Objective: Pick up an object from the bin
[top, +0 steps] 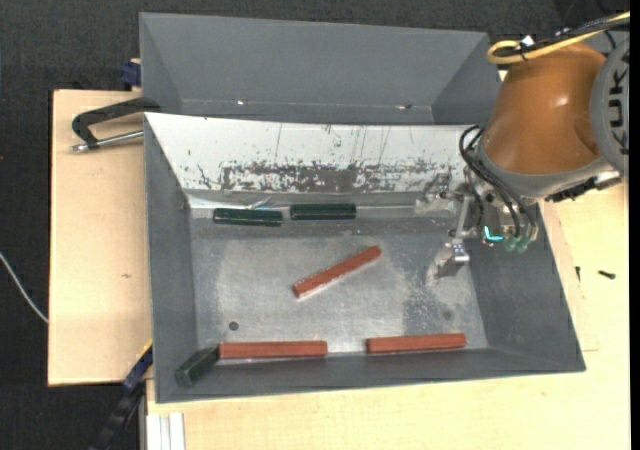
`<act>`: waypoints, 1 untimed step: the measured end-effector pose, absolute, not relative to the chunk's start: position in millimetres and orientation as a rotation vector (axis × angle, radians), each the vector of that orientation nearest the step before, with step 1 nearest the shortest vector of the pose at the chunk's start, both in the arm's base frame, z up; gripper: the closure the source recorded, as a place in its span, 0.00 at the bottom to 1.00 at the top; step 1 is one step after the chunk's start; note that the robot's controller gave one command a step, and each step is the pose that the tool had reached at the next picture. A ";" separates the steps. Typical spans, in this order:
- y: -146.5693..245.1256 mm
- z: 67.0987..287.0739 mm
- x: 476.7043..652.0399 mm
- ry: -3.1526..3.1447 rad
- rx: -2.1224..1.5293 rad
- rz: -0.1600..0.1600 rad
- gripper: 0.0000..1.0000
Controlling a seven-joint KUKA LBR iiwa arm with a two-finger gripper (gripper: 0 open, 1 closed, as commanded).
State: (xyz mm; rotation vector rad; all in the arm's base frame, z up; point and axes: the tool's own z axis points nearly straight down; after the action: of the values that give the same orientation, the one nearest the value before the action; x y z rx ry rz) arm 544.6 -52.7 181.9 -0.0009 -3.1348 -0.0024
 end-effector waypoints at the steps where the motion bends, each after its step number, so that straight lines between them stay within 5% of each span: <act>1: -52.6 186.1 546.5 -3.143 0.001 -0.001 0.00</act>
Offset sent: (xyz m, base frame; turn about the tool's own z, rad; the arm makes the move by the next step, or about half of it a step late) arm 0.0205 0.0452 -0.0973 -0.0900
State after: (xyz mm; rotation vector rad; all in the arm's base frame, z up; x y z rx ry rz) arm 546.5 -52.6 186.1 0.0006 -3.1432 -0.0011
